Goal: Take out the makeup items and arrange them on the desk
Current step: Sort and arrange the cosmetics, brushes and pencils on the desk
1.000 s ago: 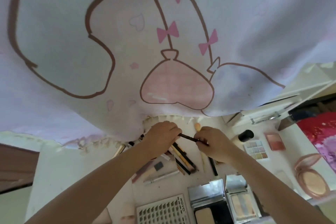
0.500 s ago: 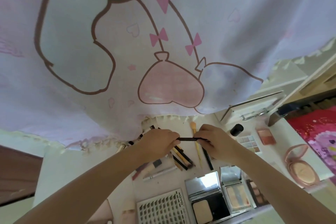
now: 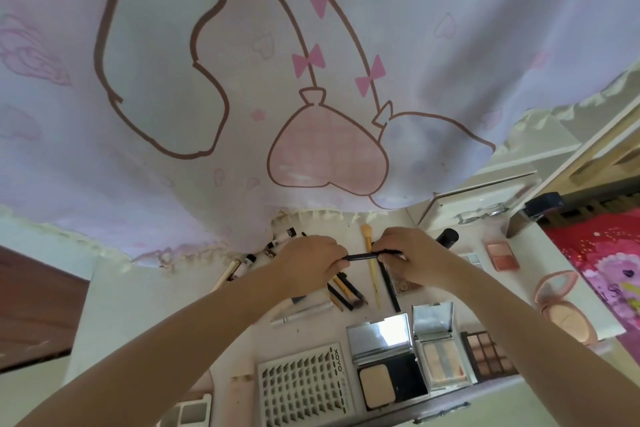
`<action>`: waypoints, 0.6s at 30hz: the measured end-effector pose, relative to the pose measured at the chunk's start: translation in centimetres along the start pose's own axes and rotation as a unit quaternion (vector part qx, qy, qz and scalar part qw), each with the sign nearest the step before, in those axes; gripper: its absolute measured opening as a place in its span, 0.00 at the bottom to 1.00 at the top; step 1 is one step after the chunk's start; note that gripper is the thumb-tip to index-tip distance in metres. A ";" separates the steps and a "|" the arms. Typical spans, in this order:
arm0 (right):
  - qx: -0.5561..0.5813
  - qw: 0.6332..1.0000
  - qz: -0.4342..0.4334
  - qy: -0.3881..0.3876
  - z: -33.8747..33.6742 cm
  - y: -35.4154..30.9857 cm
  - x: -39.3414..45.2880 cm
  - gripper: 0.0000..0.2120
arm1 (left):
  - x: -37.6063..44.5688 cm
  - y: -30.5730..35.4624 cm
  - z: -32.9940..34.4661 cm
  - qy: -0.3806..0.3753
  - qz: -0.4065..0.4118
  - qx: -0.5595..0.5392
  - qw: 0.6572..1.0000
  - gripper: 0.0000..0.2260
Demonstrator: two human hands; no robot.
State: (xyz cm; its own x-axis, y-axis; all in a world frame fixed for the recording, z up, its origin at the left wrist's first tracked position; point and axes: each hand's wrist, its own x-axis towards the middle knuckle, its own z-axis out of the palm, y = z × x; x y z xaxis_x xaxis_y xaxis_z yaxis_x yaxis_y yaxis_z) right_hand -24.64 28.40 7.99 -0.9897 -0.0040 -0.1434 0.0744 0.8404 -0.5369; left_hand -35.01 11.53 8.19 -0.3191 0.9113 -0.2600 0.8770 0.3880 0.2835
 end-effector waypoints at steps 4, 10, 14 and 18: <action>-0.049 0.999 -0.007 0.002 0.0 1.0 0.6 0.11 | -0.1 -0.5 1.2 -0.008 -0.039 -0.053 0.998 0.17; -0.131 0.991 -0.031 -0.029 1.0 2.6 3.6 0.11 | 0.7 -0.4 3.9 -0.004 -0.117 -0.159 0.980 0.14; -0.206 0.973 -0.060 -0.088 2.4 3.7 6.7 0.13 | 2.5 0.2 6.3 0.007 -0.219 -0.232 0.948 0.12; -0.272 0.946 -0.071 -0.158 4.0 5.2 9.6 0.14 | 4.8 0.9 8.6 -0.021 -0.273 -0.225 0.935 0.13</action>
State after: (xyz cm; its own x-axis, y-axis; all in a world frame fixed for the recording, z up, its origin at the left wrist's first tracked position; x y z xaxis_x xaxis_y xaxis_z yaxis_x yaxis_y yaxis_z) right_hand -33.23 30.57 0.53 -0.8925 -0.2282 -0.3891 -0.2169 0.9734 -0.0734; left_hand -32.73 15.10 -0.73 -0.6529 0.5585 -0.5118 0.3454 0.8208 0.4550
